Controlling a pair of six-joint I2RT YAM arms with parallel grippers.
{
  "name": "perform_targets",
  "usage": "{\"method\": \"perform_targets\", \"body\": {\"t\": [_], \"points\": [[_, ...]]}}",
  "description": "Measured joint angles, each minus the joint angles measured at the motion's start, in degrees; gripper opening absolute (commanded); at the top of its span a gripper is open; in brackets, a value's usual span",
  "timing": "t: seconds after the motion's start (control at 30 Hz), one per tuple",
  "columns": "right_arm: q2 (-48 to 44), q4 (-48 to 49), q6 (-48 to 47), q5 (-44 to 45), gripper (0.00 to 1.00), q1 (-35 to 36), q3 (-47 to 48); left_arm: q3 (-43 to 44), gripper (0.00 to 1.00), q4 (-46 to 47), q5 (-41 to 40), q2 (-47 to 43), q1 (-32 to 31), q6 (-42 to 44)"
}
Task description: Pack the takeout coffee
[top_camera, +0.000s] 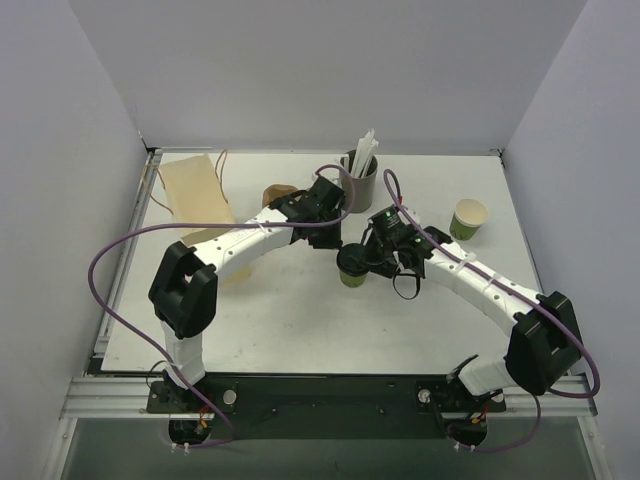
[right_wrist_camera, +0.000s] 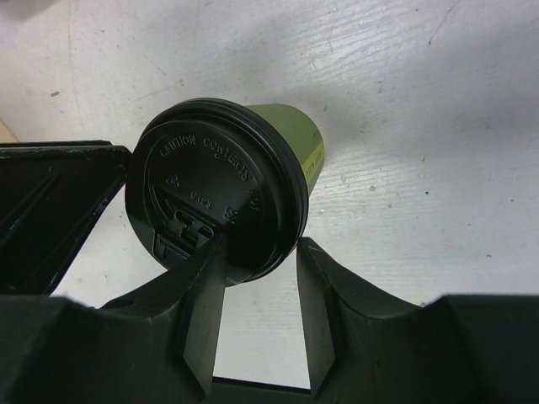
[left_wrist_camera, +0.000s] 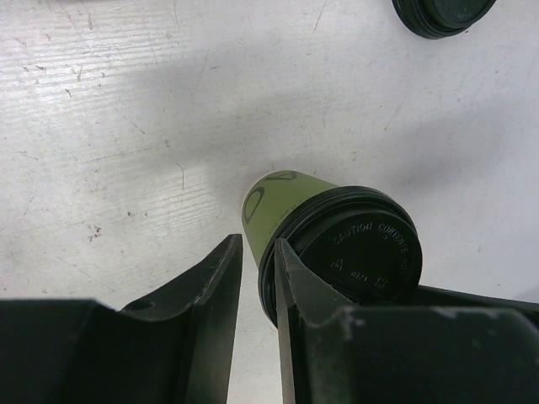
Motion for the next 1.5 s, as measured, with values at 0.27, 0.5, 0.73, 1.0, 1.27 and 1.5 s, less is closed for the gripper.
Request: {"method": "perform_targets", "body": {"t": [0.27,0.5,0.73,1.0,1.27,1.5], "points": [[1.11,-2.89,0.04,-1.09,0.35,-0.98,2.21,1.11,0.39,-2.10,0.55,0.07,0.42,1.25],[1.11,-3.15,0.07,-1.11,0.36,-1.14,3.21,1.92,0.41,-5.46,1.86,0.07,1.60,2.71],[1.11,-3.26,0.02,-1.64,0.35,-1.97,3.45,2.82,0.41,-8.74,2.58,0.33,1.77,4.44],[1.07,-4.13,0.00,-1.68,0.35,-2.97,2.40,3.56,0.41,-10.62,2.62,1.53,1.81,5.33],[-1.07,-4.24,-0.33,-1.99,0.37,-4.15,2.23,4.17,0.41,-10.62,4.13,1.53,1.81,5.03],[-8.39,-3.34,-1.27,-2.40,0.35,-8.92,-0.92,4.15,0.40,-10.40,5.99,1.42,1.84,2.86]]}}
